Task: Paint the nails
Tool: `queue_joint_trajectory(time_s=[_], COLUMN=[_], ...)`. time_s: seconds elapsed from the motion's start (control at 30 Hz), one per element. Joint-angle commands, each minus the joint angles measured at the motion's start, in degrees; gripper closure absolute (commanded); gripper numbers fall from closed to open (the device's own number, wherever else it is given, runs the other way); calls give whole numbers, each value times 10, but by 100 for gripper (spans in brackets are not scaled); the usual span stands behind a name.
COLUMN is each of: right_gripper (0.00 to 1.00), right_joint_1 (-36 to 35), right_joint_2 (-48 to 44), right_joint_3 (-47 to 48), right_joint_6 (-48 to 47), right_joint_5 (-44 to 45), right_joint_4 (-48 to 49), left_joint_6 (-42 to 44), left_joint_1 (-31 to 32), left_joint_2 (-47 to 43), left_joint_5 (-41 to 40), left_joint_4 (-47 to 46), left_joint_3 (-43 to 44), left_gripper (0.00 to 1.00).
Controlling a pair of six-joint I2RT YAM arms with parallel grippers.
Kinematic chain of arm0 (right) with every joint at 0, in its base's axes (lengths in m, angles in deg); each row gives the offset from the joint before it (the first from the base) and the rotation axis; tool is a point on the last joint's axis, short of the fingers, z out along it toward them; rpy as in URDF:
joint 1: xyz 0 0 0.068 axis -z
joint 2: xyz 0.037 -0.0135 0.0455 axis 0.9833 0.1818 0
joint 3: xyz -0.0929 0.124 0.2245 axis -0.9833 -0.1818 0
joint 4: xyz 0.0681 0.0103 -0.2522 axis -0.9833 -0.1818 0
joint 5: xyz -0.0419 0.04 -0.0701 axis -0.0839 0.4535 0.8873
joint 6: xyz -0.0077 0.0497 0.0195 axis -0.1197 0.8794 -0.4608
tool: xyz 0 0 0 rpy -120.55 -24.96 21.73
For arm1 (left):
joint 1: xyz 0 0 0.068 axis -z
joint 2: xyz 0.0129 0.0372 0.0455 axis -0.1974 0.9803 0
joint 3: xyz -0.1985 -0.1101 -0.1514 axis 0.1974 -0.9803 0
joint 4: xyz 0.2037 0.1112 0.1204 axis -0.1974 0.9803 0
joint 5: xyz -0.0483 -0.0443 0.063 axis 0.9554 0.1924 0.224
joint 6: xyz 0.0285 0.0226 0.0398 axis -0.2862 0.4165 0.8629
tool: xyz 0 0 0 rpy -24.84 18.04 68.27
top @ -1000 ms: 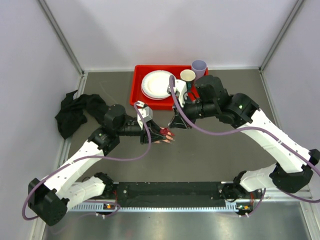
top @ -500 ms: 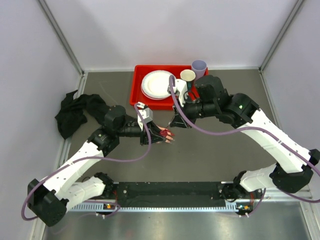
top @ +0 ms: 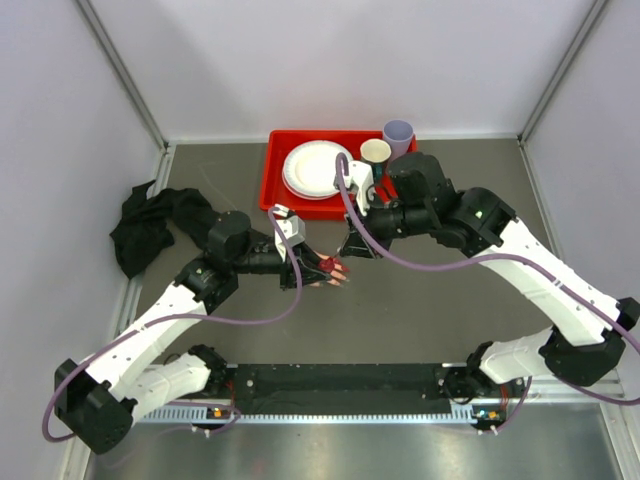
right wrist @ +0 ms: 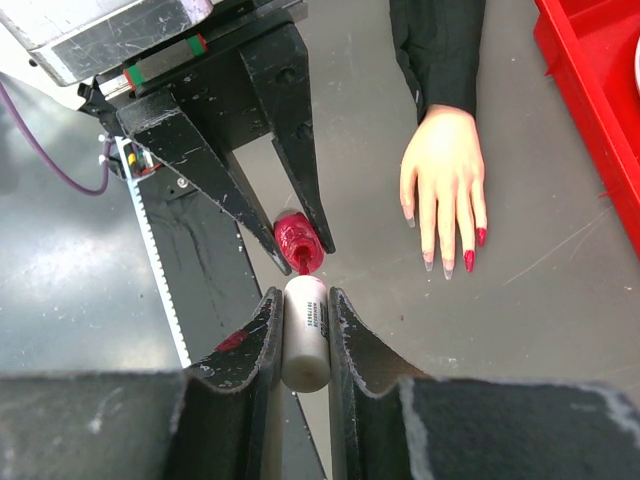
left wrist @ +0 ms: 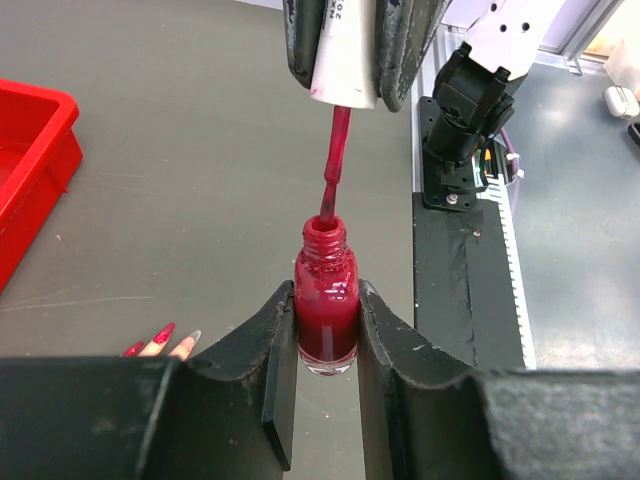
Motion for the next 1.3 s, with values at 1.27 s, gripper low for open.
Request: queue_joint_trajectory(time_s=[1.27], right_gripper=[100], right_joint_1=[-19], right_joint_2=[10], right_joint_3=[10], right_joint_6=[4], right_joint_5=[27], right_joint_4=[15], left_joint_6=[5], left_joint_1=[3], left_joint_2=[-19], left_joint_5=[24], left_joint_4=[-19], left_joint_3=[-2], left_gripper=[100])
